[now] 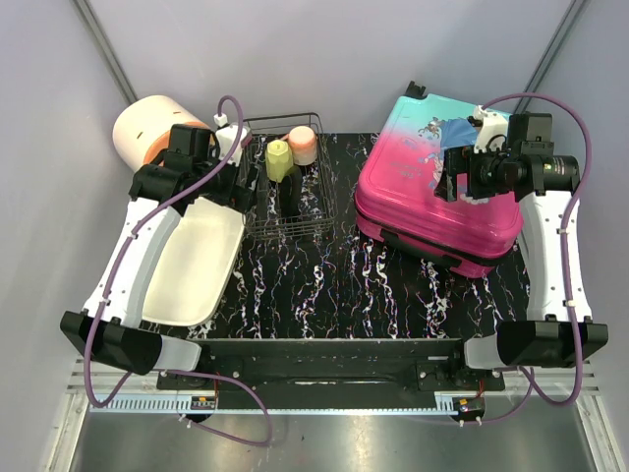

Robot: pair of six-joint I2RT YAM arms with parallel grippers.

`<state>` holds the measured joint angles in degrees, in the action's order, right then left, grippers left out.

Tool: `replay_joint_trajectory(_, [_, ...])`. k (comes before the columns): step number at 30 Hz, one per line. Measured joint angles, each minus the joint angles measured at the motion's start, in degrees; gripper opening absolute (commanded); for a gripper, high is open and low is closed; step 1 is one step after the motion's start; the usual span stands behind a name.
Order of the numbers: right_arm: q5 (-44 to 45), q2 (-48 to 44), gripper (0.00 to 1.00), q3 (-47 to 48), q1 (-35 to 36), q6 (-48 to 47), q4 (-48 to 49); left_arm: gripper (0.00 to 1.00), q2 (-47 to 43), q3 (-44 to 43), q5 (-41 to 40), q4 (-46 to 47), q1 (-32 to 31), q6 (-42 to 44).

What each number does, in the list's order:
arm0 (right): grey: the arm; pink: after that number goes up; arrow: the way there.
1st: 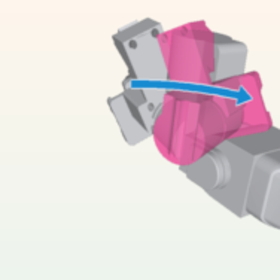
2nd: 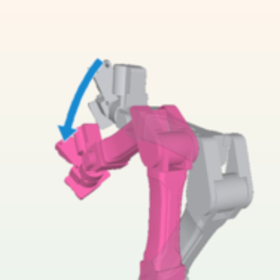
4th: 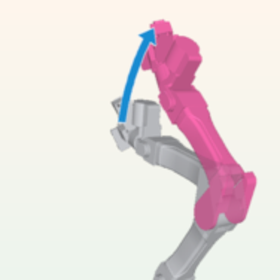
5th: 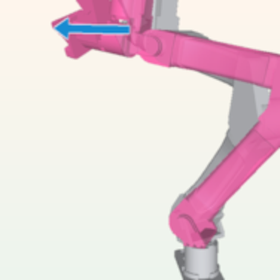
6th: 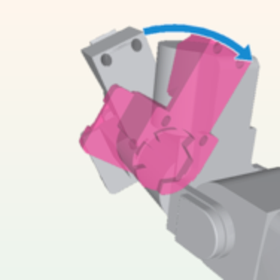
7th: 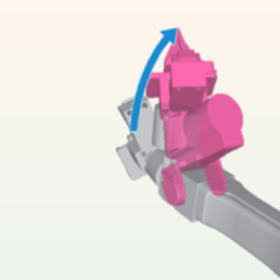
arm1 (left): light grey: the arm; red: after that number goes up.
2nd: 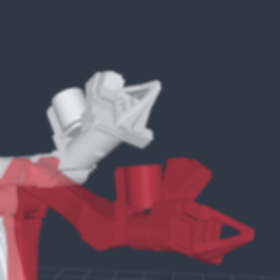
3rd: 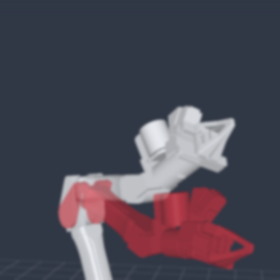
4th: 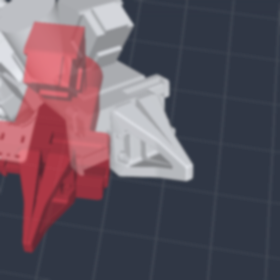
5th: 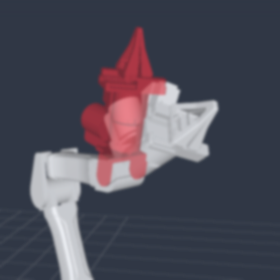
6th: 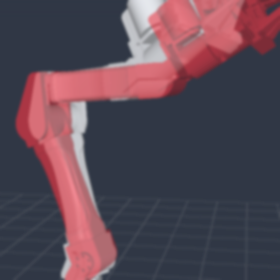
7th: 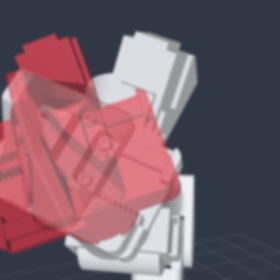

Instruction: Open, take out, and arrange the luggage

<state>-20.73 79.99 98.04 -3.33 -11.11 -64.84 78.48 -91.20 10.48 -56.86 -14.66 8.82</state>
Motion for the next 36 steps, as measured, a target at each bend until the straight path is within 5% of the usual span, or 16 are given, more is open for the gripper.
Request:
replay_joint_trajectory(8, [-0.7, -2.71, 1.0, -2.21, -2.56, -1.57, -1.79, 0.99, 1.22, -1.62, 3.63, 2.54, -1.38, 1.49])
replay_joint_trajectory(17, [-6.82, 0.46, 1.0, 0.85, -29.11, -9.51, -9.88, 0.99, 12.92, -8.07, 11.69, 7.91, -12.04, 5.18])
replay_joint_trajectory(23, [-6.91, 2.82, 0.98, 1.49, -39.6, -19.65, -10.97, 0.99, 17.57, -7.1, 15.82, 14.05, -18.16, 5.16])
replay_joint_trajectory(36, [-4.17, 8.94, 0.86, -16.04, -41.46, -27.71, -11.34, 0.99, 25.42, -2.16, 14.05, 33.55, -24.2, -3.04])
